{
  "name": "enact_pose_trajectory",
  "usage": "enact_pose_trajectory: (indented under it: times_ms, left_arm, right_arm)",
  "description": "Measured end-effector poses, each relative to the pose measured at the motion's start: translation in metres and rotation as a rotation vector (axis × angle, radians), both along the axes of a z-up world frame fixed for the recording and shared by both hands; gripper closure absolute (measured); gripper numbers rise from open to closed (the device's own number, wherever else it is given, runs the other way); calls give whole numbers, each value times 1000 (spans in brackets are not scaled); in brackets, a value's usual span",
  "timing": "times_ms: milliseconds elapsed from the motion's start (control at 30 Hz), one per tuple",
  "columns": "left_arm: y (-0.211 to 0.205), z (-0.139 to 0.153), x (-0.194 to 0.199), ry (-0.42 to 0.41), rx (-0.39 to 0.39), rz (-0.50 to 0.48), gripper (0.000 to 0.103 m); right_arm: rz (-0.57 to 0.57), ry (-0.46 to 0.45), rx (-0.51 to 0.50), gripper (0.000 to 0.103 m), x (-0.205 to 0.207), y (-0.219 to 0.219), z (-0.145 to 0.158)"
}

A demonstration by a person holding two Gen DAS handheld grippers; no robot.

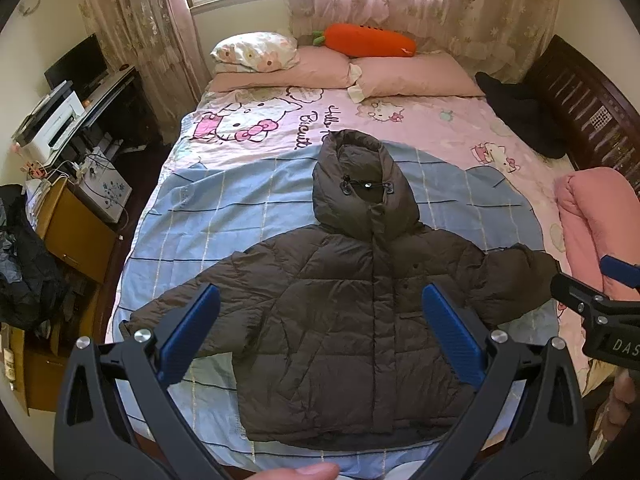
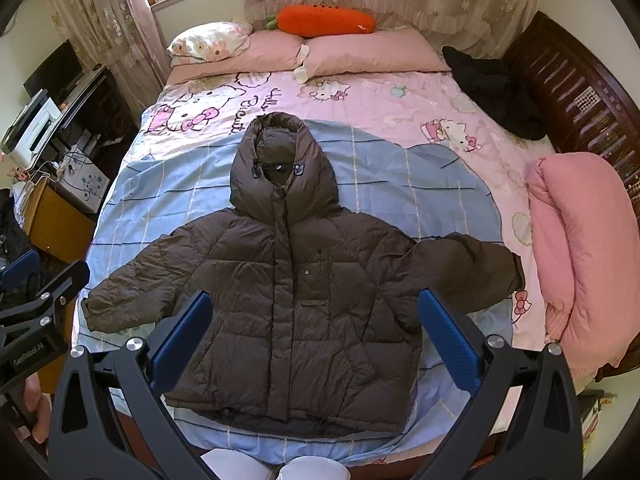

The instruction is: Fold large clothes

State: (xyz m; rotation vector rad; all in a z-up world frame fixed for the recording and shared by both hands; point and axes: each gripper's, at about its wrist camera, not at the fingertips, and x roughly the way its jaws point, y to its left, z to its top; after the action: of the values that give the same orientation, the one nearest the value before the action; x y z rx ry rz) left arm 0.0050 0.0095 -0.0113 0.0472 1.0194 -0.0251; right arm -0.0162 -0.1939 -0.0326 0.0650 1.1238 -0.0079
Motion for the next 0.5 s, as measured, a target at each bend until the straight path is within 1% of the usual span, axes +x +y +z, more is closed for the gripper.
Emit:
enact_pose_trajectory:
  times_ms: [100, 200, 233, 267, 300, 333, 367, 400, 433, 467, 500]
  left_arm:
    - [2, -8, 5, 13, -14, 9, 2]
    - [4, -18, 11, 28, -48, 10, 2]
    - [6, -22, 14, 27, -64, 7, 2]
    - [8, -29, 18, 31, -74, 12, 2]
    - [8, -34, 22, 40, -70, 14, 2]
    - [8, -46, 30, 60, -46, 23, 2]
    - [8, -58, 37, 83, -19, 33, 2]
    - [7, -69, 45, 111, 0, 39, 2]
    - [7, -82, 54, 138, 3, 37, 2]
    - [9, -95, 66, 160, -8, 32, 2]
    - [10, -117, 89, 181, -33, 25, 2]
  right_arm:
    - [-11, 25, -9, 1, 4, -3, -6]
    - [-70, 59, -79, 1, 11, -8, -20]
    - [-115, 102, -104, 1, 17, -14, -34]
    - [-142, 138, -102, 1, 22, -20, -45]
    - [-167, 188, -71, 1, 27, -28, -63]
    - [-171, 224, -37, 1, 31, -33, -75]
    - [-166, 279, 12, 1, 38, -39, -95]
    - [-167, 313, 28, 1, 44, -43, -108]
    - [-165, 339, 33, 1, 53, -47, -126]
    - [-149, 343, 34, 1, 65, -49, -141]
    - [-109, 345, 34, 1, 85, -50, -160]
